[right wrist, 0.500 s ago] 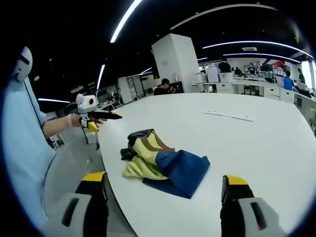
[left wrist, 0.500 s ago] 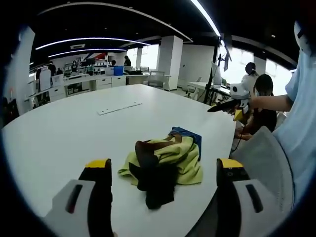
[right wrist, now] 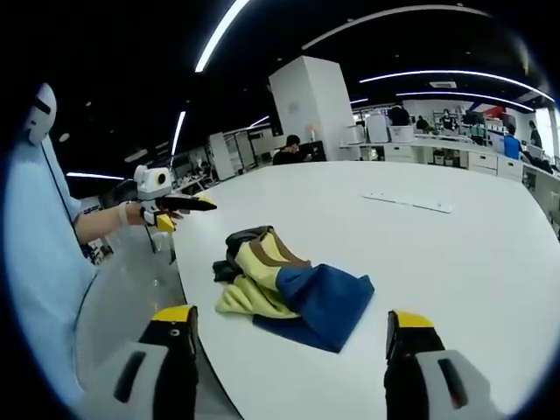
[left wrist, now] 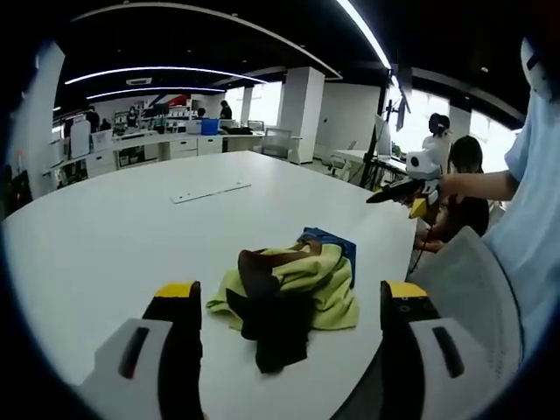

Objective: Fold the garment on the visible template until the final outline fits inside the template.

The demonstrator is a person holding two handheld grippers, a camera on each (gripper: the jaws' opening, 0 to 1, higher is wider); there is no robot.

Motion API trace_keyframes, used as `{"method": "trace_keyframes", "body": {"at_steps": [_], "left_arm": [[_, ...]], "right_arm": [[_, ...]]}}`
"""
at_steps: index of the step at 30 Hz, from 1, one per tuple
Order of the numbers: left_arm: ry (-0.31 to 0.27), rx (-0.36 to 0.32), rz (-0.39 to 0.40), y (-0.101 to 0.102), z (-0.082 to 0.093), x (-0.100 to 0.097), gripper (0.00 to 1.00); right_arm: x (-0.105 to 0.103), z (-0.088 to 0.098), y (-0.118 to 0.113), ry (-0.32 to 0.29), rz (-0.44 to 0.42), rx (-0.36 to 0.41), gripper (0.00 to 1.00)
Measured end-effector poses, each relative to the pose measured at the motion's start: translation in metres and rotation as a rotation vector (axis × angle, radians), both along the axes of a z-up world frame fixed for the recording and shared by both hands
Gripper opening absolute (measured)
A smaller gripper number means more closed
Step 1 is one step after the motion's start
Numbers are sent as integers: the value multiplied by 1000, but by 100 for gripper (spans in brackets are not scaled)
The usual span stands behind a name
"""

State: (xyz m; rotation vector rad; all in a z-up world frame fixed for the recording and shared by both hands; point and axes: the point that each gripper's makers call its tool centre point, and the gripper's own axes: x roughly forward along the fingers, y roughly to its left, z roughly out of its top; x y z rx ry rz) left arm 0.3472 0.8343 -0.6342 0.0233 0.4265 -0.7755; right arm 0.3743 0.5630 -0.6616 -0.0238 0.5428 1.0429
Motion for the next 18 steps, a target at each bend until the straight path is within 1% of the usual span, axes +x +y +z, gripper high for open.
{"method": "trace_keyframes", "body": {"at_steps": [5, 7, 15, 18], "left_arm": [[-3, -14, 10, 3, 3, 1, 80], [-2, -18, 10, 3, 3, 0, 79], [-4, -15, 2, -1, 3, 1, 79], [-6, -24, -1, -3, 4, 1, 79]], "right_arm": [[-2, 2, 2, 7, -2, 18, 89], [-2, 1, 1, 4, -2, 6, 88], [-5, 2, -4, 4, -18, 14, 88], [-6, 3, -7, 2, -24, 14, 88]]}}
